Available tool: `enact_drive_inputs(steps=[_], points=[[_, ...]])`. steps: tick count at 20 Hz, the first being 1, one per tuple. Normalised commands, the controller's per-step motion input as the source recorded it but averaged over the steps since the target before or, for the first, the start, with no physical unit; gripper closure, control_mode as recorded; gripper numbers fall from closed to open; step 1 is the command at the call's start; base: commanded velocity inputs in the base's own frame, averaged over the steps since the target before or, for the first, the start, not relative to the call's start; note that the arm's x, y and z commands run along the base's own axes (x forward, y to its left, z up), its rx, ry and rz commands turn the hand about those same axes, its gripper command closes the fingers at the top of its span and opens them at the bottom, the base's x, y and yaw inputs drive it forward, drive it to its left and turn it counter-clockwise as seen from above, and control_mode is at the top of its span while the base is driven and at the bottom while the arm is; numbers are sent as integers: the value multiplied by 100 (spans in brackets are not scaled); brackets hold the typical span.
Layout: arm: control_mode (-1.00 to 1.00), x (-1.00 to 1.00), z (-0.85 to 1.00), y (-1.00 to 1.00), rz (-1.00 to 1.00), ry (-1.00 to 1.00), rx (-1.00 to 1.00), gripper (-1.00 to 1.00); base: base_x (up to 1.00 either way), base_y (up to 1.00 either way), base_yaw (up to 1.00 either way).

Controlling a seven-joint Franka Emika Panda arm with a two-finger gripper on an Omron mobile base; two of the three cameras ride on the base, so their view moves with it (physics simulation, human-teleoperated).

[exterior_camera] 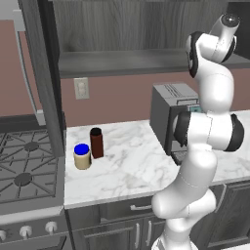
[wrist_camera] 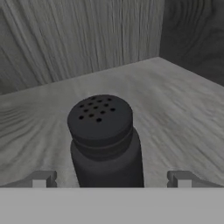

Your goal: Collect the paprika, mayonnaise, and shaker from the cabinet and place them next to the stove.

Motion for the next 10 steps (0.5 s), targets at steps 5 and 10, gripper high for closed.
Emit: enact_drive_inputs(steps=[5,10], points=[[-100,9,-1,2,1,0,0,-100,0,0,0],[-100,4,0,0,2,0,0,100,0,0,0]])
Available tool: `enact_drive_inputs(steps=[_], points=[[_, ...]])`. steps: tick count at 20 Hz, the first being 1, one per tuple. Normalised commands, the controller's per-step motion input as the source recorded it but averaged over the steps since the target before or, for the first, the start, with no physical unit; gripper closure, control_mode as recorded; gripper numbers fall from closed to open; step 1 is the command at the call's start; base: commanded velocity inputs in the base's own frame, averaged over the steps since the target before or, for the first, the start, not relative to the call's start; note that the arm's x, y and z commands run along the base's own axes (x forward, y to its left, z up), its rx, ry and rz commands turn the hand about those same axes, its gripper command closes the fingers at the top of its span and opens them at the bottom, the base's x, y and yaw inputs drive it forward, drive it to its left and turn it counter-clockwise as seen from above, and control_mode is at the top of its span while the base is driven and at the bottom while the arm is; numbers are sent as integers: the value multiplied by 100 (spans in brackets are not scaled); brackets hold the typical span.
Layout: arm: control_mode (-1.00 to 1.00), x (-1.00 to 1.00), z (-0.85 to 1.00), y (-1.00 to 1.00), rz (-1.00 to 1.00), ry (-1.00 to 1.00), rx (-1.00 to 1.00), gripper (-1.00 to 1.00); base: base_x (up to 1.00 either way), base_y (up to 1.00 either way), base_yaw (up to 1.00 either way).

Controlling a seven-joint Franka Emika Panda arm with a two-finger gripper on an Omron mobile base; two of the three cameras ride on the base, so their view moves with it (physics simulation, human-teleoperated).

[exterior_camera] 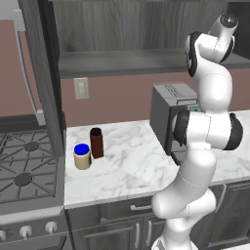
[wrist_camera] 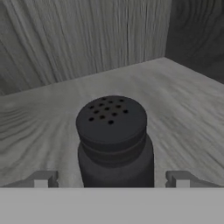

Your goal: Collect the paprika, mayonnaise, and shaker from the cabinet and place them next to the stove.

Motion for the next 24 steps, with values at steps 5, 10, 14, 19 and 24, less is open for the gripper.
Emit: enact_drive_inputs(steps=[5,10,14,19,24], points=[[-100,0,-1,0,4,0,0,100,0,0,0],[-100,0,0,0,4,-1,0,100,0,0,0],[-100,0,0,0,0,0,0,100,0,0,0],[-100,-27,-19,0,0,3,0,100,0,0,0],[-100,-92,-31,0,2,-1,-4,100,0,0,0]])
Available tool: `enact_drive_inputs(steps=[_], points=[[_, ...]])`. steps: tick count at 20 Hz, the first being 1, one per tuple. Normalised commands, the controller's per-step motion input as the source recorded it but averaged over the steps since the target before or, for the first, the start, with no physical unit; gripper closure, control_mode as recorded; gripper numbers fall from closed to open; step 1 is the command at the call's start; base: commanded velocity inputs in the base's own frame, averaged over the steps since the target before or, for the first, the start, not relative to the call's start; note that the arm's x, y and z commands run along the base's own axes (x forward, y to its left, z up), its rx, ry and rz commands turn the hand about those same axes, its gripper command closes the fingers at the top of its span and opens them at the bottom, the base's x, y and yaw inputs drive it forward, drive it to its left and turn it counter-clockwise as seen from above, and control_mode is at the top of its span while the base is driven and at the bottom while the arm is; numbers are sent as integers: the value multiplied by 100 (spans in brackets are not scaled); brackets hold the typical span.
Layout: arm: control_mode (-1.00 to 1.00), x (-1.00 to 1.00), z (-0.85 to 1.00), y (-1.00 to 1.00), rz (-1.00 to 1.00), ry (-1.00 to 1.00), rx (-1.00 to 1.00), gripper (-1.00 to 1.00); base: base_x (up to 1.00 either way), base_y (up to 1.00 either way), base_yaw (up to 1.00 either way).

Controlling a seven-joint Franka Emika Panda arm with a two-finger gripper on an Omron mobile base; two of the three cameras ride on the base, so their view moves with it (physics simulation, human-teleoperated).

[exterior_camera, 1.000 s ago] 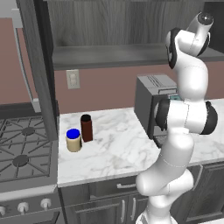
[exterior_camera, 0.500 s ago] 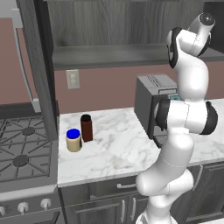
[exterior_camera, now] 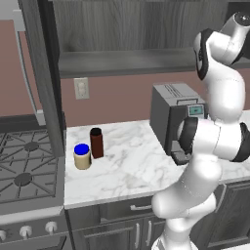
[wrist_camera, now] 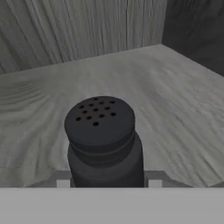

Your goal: Collect the paprika, mayonnaise, and shaker from the cabinet and place them next to the stove.

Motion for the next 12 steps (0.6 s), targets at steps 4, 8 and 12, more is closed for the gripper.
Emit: enact_drive_inputs(steps=[4,8,12], points=[[-100,-100,-17,1,2,-6,-7,100,0,0,0],[-100,-100,-29,9,2,-5,-8,100,0,0,0],[-100,-100,-41,28,11,0,-9,100,0,0,0]])
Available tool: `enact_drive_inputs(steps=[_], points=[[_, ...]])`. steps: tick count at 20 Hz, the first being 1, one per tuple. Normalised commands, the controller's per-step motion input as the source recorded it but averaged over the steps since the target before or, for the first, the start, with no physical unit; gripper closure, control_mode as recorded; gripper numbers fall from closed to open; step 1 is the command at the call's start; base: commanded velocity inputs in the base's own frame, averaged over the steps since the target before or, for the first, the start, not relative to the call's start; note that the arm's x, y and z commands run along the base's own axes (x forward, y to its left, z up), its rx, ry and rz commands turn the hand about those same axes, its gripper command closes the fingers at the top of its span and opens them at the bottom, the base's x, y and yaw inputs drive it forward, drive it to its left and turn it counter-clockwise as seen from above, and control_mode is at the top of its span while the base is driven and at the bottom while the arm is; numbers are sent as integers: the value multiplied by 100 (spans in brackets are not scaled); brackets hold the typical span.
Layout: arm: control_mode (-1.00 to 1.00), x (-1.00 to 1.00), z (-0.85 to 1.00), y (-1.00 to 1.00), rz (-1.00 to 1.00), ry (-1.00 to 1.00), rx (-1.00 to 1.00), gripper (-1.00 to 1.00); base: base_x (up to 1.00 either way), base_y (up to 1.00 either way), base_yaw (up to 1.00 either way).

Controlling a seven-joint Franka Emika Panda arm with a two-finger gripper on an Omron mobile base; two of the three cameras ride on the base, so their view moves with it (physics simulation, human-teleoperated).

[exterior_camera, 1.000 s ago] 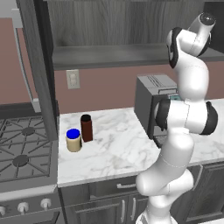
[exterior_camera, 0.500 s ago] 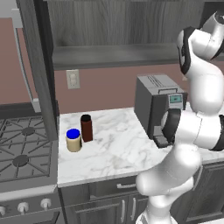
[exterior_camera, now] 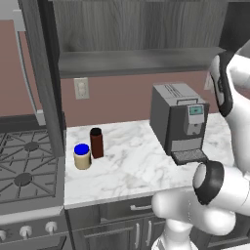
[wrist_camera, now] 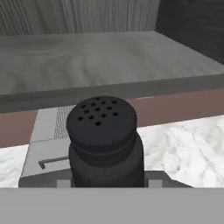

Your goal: Collect the paprika, mayonnaise, and shaker from the cabinet and place them next to the stove.

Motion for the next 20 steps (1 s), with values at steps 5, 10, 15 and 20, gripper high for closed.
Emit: enact_drive_inputs(steps=[5,10,15,20], points=[[-100,-89,-49,47,21,0,-7,100,0,0,0],[-100,-72,-48,58,33,0,-1,100,0,0,0],[-100,-58,-37,67,41,0,0,100,0,0,0],[-100,-41,-23,69,45,0,0,100,0,0,0]])
